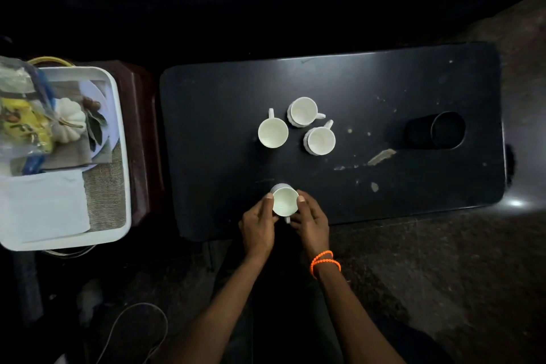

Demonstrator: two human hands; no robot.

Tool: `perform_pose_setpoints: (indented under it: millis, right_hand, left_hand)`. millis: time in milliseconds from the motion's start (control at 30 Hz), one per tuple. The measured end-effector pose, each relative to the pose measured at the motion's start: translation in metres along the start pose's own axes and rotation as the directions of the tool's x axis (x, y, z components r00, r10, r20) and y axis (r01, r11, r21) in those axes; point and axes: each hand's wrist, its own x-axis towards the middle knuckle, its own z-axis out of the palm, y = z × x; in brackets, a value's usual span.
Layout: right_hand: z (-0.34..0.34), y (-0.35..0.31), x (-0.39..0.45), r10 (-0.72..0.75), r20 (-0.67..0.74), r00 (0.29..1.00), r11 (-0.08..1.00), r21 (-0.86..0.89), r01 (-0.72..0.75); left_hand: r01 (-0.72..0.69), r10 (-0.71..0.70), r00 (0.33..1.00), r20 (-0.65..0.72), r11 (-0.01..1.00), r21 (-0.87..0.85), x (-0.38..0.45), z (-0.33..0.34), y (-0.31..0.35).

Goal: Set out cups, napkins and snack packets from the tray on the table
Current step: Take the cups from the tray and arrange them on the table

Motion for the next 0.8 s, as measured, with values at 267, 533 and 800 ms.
perform_pose_setpoints:
  millis: [267, 533, 800]
  right_hand:
    - [-0.027, -0.03, 0.025, -0.195, -0.197, 0.961, 0.963, -0.224, 0.149]
    - [-0.041, -0.126, 0.093, -0.547, 0.204, 0.812, 0.652, -0.505, 0.566]
    - [-0.057, -0.134, 0.111, -0.498, 0.274, 0.823, 0.332, -0.817, 0.472]
  left_hand:
    - [-0.119, 0.186, 0.955, -0.231, 0.954, 0.275, -0.004, 0.006, 0.028]
    - [0.056, -0.027, 0.982, 0.186, 0.986, -0.157, -0.024, 0.091, 0.08]
    - [0.144, -0.136, 0.955, 0.262, 0.99, -0.01, -0.003, 0.134, 0.081]
